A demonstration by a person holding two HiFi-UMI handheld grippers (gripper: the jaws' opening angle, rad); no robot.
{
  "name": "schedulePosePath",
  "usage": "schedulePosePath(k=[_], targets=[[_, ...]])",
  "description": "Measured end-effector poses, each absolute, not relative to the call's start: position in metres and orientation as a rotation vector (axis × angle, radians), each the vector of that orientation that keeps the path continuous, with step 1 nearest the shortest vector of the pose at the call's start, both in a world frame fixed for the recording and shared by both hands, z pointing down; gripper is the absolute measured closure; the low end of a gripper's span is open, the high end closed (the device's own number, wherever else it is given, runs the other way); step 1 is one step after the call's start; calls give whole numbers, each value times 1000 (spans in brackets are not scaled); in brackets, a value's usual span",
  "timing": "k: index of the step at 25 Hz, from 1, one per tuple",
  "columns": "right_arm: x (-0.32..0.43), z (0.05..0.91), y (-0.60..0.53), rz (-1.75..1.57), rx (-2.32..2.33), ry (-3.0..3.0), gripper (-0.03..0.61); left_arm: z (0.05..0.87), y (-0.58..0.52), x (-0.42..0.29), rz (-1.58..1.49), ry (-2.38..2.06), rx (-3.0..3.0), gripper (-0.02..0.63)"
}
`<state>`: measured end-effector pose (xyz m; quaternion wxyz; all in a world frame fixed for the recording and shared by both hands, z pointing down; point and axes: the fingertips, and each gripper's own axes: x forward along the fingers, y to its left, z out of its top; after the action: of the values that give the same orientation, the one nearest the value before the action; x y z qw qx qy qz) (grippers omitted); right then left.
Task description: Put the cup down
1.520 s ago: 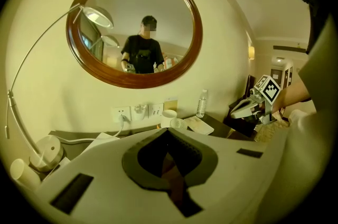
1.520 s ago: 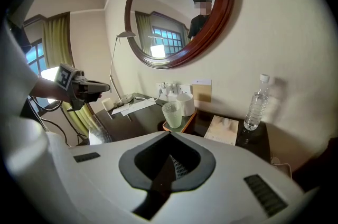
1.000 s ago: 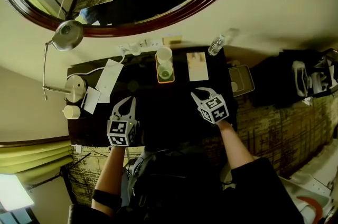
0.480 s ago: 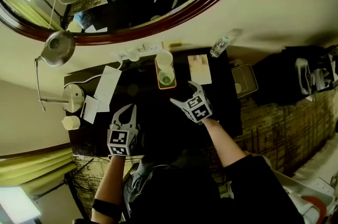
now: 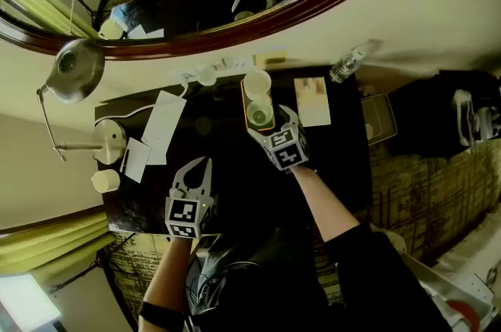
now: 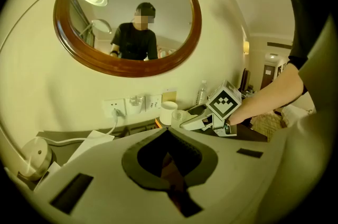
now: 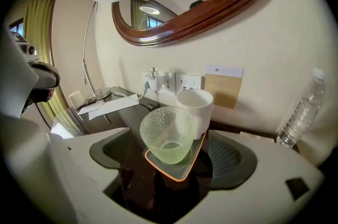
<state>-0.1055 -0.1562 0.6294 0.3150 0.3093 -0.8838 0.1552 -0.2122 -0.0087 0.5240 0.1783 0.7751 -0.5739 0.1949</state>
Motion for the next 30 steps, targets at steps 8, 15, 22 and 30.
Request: schedulePosePath(k=[8, 15, 22, 30], targets=[[-118, 640, -162, 371, 807, -2311, 142, 534, 6, -221, 559, -1628, 2158, 613], [-117, 641, -161, 340, 813, -2318, 202, 539, 15, -227, 569, -1636, 2137, 613], [-102, 629, -153, 321, 785, -2365, 202, 543, 16, -223, 571, -1623, 2135, 613], [-46, 624, -134, 323, 811, -2370, 202, 549, 8, -204, 576, -1592, 2150, 613]])
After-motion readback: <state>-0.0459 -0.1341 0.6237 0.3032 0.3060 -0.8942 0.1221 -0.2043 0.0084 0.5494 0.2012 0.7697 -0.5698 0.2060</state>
